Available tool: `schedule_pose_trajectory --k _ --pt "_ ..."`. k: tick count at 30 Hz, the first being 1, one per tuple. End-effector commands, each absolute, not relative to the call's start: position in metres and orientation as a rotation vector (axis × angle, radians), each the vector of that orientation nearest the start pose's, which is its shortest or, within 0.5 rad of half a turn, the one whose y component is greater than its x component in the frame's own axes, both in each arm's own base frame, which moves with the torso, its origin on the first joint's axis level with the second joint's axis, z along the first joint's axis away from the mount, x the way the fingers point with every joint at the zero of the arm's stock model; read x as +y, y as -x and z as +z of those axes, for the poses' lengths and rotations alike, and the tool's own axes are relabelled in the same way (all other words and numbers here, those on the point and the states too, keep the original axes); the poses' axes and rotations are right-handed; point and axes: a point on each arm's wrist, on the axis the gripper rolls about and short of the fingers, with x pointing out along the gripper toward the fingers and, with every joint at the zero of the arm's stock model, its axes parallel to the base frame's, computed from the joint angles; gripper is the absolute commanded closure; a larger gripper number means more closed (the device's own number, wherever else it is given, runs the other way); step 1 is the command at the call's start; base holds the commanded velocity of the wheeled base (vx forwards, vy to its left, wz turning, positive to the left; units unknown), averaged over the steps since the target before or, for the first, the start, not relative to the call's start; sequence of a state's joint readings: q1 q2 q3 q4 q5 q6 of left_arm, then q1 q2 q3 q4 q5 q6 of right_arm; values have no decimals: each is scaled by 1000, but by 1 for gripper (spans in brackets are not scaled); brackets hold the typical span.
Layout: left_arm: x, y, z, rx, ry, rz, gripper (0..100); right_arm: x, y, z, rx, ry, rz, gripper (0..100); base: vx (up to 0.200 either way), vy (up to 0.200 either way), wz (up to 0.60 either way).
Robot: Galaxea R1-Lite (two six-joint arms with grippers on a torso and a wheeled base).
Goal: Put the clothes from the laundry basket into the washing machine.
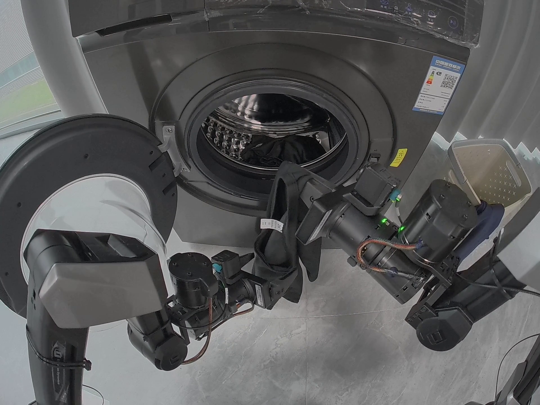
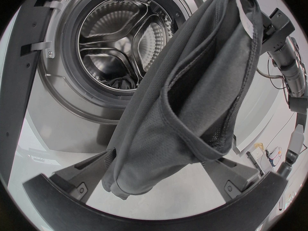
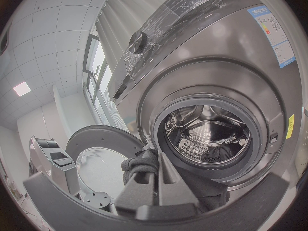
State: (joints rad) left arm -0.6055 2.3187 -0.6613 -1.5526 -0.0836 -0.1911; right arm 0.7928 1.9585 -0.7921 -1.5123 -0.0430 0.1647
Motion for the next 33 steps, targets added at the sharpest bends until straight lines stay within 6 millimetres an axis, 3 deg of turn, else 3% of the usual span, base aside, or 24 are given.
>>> schedule_pose_trajectory --k 1,3,4,11,17,18,23,27,30,33 --pt "-213 -306 24 159 159 -669 0 248 -243 183 -265 -302 774 100 0 0 0" --pt "-214 -308 21 160 158 -660 0 248 -243 182 -261 -303 774 100 0 0 0" --pt "-214 -309 21 157 159 -655 100 247 -243 182 -259 -303 774 100 0 0 0" --pt "-213 -307 26 149 161 -652 100 244 -242 179 -250 -299 768 100 0 0 0" --pt "-202 -291 65 84 184 -668 100 239 -245 178 -245 -293 752 100 0 0 0" --pt "-195 -283 84 48 199 -675 100 235 -245 177 -237 -288 743 100 0 0 0" --pt "-168 -266 124 -45 227 -644 100 218 -252 170 -211 -268 685 100 0 0 0" --pt "-141 -255 140 -80 229 -595 100 200 -252 173 -210 -263 637 100 0 0 0" --pt "-123 -246 149 -106 224 -558 100 193 -241 169 -182 -253 637 100 0 0 0" --pt "-121 -241 156 -128 229 -563 100 191 -237 166 -168 -248 642 100 0 0 0"
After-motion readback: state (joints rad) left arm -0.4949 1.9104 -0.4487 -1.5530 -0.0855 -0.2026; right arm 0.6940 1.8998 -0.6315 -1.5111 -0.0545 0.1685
